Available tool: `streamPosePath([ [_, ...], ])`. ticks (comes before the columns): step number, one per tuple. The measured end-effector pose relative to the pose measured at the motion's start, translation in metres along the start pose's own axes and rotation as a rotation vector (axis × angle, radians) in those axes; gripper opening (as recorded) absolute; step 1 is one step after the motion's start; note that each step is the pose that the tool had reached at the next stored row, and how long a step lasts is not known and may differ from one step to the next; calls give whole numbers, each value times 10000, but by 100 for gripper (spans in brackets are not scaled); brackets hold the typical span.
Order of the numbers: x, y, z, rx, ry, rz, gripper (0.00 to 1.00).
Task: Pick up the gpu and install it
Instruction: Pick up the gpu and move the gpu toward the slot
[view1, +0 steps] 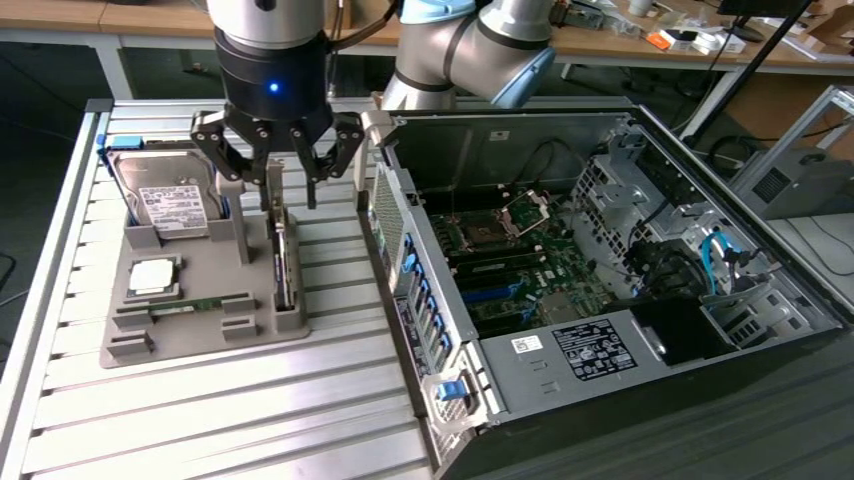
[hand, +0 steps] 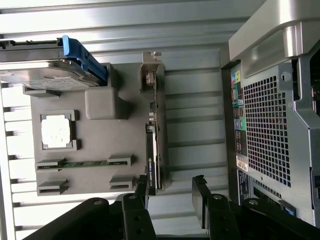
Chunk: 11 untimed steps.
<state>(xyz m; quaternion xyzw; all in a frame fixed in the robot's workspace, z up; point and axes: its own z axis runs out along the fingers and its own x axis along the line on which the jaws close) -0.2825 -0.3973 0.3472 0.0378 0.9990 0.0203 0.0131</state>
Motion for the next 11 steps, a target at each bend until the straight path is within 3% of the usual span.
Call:
streamPosePath([
  [11,20,-2,14,1,0,1,48],
])
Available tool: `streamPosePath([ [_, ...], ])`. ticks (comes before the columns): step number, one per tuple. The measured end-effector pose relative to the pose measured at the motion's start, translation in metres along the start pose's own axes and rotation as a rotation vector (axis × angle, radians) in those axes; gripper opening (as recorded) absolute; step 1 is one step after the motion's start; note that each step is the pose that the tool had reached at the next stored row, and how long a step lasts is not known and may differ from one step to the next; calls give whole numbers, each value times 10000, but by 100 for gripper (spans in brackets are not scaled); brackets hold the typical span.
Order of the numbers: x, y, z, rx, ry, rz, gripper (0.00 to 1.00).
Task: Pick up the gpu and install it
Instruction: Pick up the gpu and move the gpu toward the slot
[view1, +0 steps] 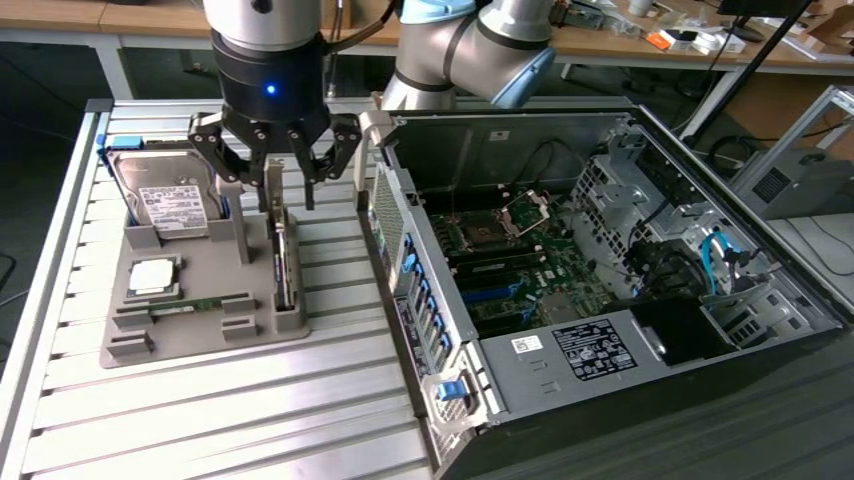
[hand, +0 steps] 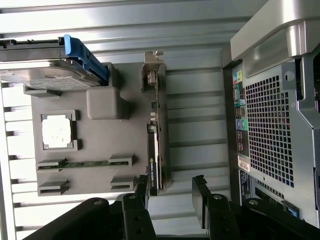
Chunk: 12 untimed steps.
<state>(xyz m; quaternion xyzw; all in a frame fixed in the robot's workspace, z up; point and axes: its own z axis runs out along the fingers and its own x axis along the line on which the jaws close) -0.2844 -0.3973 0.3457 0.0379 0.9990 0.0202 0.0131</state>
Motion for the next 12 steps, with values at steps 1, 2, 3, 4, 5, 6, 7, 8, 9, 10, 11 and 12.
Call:
streamPosePath([
  [1,1,0,1,0,0,-1,48],
  [2,5,-1,6,0,0,0,48],
  [3,8,-1,11,0,0,0,48],
  [4,8,-1,13,-1,-1,0,48],
  [5,10,-1,14,0,0,0,48],
  [6,11,-2,16,0,0,0,48],
  [7,13,-2,18,-1,0,0,48],
  [8,14,-2,19,0,0,0,48],
  [9,15,-2,20,-1,0,0,48],
  [10,16,-2,22,-1,-1,0,48],
  [11,19,-2,26,-1,-1,0,48],
  [12,21,-3,31,-1,-1,0,48],
])
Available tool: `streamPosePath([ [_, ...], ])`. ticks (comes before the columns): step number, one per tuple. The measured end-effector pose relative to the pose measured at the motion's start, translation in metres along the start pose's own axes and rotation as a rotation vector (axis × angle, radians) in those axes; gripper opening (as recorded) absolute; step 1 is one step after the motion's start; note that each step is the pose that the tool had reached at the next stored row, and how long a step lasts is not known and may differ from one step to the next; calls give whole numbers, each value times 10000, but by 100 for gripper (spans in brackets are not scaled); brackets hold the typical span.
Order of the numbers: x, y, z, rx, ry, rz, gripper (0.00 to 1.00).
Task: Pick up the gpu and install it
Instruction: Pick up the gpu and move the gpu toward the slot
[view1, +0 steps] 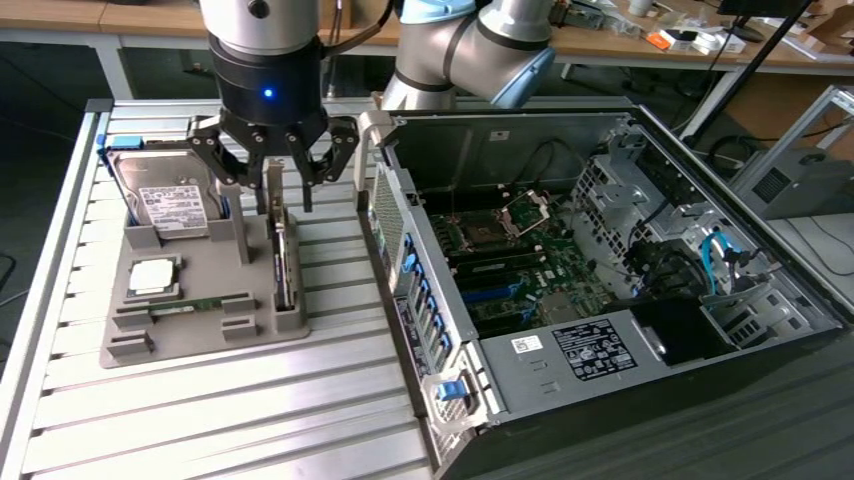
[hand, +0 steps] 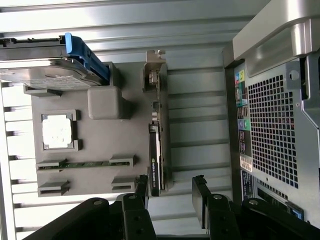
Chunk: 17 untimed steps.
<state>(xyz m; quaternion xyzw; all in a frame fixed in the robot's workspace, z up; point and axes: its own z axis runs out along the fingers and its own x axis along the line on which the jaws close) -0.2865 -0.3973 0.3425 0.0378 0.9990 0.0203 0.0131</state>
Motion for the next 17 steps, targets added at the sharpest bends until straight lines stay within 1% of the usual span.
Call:
streamPosePath([
  [17,18,-4,62,0,0,0,48],
])
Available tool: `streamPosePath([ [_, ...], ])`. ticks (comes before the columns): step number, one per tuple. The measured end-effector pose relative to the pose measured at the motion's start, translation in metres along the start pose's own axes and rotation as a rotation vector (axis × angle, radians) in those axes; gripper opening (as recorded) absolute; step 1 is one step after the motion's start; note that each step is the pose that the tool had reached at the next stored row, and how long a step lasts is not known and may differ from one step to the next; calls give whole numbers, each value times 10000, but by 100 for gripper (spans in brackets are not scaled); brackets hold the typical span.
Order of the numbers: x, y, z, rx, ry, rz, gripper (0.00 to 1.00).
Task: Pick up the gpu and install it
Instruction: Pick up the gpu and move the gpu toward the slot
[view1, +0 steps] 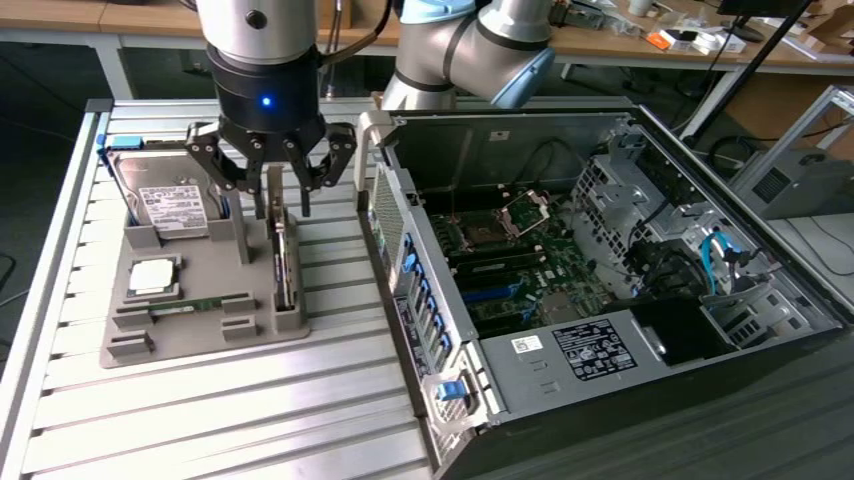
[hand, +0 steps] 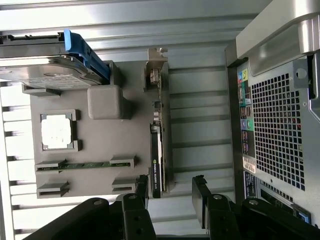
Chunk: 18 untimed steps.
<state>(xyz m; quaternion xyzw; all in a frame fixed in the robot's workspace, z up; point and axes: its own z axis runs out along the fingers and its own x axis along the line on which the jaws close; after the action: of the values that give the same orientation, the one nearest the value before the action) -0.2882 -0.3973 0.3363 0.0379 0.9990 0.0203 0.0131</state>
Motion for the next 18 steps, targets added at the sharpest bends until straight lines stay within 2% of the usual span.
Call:
streamPosePath([
  [18,8,-4,72,0,0,0,48],
])
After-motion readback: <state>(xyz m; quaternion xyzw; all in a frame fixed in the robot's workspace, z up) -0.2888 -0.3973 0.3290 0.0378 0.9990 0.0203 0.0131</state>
